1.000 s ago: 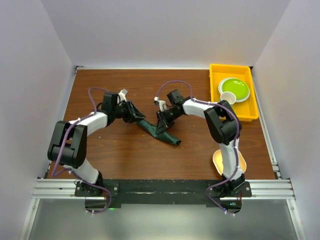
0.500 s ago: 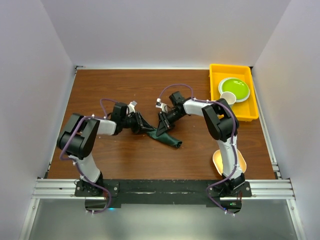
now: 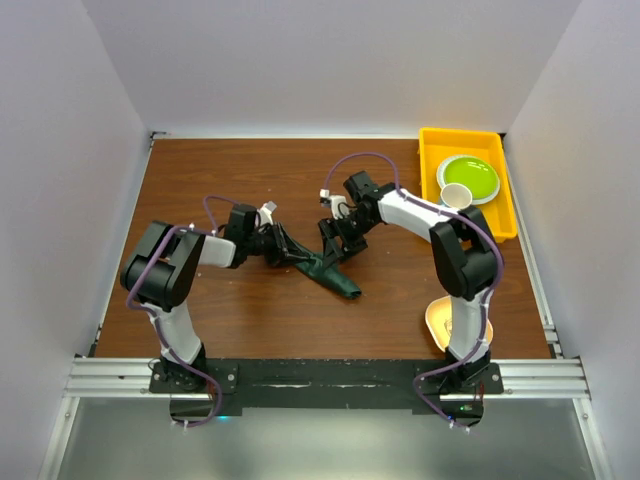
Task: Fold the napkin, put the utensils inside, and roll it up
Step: Roll the napkin with the utensil
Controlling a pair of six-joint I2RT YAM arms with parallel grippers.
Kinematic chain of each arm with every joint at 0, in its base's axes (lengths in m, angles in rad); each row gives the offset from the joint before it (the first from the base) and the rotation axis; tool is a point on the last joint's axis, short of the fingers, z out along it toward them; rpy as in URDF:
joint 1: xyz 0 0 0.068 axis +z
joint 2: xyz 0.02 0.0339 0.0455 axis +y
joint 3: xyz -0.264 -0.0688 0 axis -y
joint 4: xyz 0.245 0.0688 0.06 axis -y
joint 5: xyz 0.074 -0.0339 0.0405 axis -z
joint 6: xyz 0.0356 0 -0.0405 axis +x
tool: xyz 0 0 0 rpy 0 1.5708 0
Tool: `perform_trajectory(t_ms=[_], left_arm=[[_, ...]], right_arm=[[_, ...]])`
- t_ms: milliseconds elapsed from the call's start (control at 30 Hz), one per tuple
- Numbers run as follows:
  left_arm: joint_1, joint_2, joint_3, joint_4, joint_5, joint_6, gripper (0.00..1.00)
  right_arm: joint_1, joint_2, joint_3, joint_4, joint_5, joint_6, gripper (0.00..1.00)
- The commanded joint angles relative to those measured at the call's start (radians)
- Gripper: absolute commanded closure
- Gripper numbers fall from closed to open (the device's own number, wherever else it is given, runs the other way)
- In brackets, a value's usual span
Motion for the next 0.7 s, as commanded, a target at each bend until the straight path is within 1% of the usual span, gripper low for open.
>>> perform_trajectory(t_ms=[0, 167, 300, 433, 467, 533, 567, 600, 667], left_arm=[[0.006, 0.023, 0.044, -0.061, -0.036, 0.033, 0.78], [0.006, 0.020, 0.084, -0.135, -0.033, 0.042, 0.78], [0.006, 0.024, 0.101, -0.168, -0.027, 0.040, 0.79], [0.006, 0.029, 0.116, -0.224, -0.025, 0.056, 0.79], [0.006, 0.029, 0.121, -0.231, -0.025, 0.057, 0.79], [0.006, 0.031, 0.125, -0.251, -0.021, 0.059, 0.79], [0.006, 0.034, 0.128, -0.254, -0.018, 0.059, 0.79], [0.006, 0.034, 0.130, -0.264, -0.016, 0.057, 0.79], [0.006, 0.035, 0.140, -0.276, -0.015, 0.059, 0.79]], right_arm=[[0.000, -0.141, -0.084, -0.079, 0.117, -0.046, 0.28], [0.004, -0.224, -0.225, -0.024, 0.129, -0.029, 0.27], [0.015, -0.242, -0.290, 0.020, 0.181, -0.015, 0.27], [0.048, -0.274, -0.286, -0.009, 0.386, -0.019, 0.28], [0.059, -0.287, -0.261, -0.018, 0.457, -0.026, 0.28], [0.105, -0.326, -0.235, -0.032, 0.523, -0.042, 0.28], [0.124, -0.336, -0.200, -0.035, 0.583, -0.044, 0.28], [0.168, -0.346, -0.183, -0.036, 0.606, -0.044, 0.25], [0.213, -0.350, -0.135, -0.018, 0.646, -0.079, 0.21]])
